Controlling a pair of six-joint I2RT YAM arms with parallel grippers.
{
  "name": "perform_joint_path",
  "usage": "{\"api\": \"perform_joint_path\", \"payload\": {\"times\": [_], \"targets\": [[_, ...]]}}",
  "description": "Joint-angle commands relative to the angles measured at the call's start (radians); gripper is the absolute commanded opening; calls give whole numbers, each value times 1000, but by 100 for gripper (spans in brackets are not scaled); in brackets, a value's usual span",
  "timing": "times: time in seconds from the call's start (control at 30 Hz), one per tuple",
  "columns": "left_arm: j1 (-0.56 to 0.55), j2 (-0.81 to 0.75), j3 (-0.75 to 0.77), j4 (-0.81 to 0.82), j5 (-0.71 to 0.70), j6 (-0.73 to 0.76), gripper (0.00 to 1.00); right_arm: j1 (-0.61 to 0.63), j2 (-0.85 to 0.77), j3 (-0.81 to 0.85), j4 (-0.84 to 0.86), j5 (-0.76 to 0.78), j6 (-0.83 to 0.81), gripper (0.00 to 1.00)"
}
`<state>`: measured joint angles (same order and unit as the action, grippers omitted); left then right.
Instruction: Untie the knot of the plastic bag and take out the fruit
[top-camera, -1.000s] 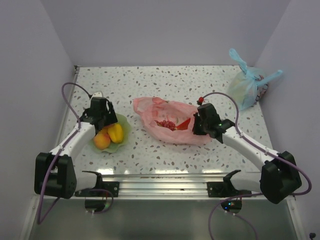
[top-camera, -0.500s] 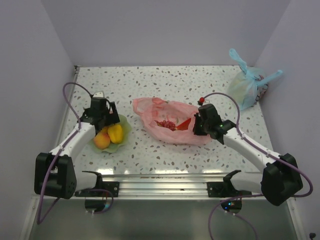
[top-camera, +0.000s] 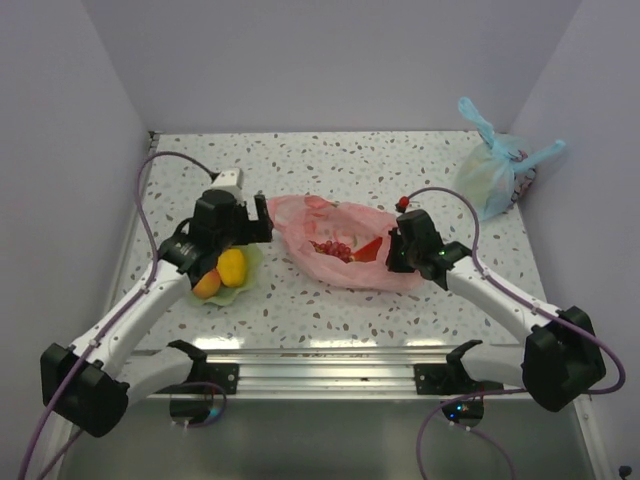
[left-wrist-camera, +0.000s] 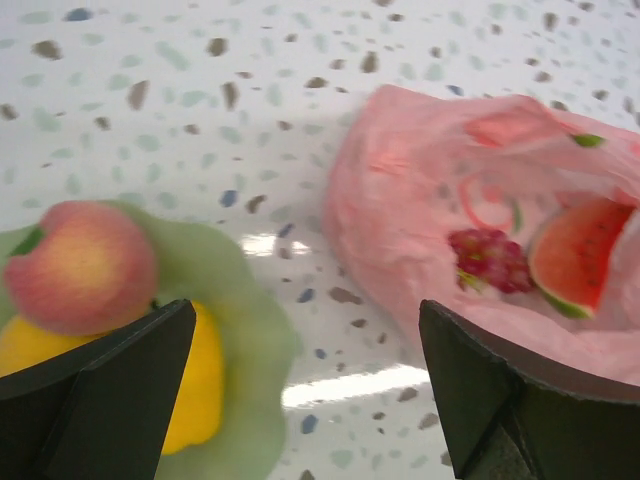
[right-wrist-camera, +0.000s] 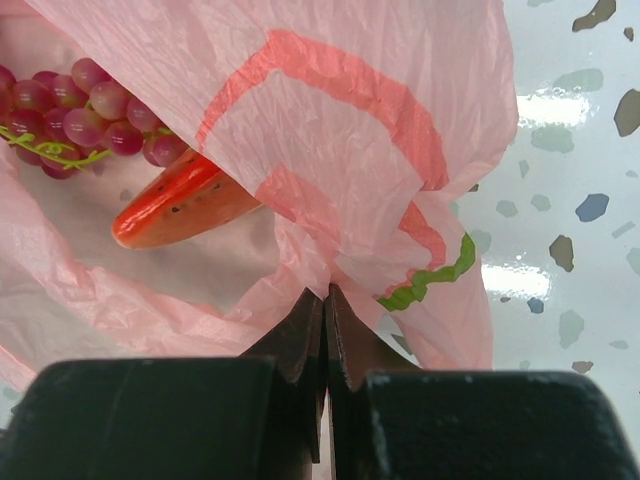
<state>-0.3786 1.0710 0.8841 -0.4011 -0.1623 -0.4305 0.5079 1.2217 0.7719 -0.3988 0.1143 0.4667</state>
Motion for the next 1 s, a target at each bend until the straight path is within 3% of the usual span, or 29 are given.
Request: {"api": "perform_joint_path", "payload": {"times": [0.0,0.1,0.33,0.67,0.97], "targets": [[-141,16,73,57,20,-53,100,-6,-2,-40,29,16,16,0],[-310,71,130,151,0,-53,100,-9,1,-82,54,5,47,0],[-515,345,334,164,-13,58,100,-23,19,-144,86,-28,90,0],[-569,645,443,151,-3,82,94,-23,-5,-151,91,-31,79,0],[-571,768,452,214,-10,237,91,-23,-4,-151,94,-48,72,0]]}}
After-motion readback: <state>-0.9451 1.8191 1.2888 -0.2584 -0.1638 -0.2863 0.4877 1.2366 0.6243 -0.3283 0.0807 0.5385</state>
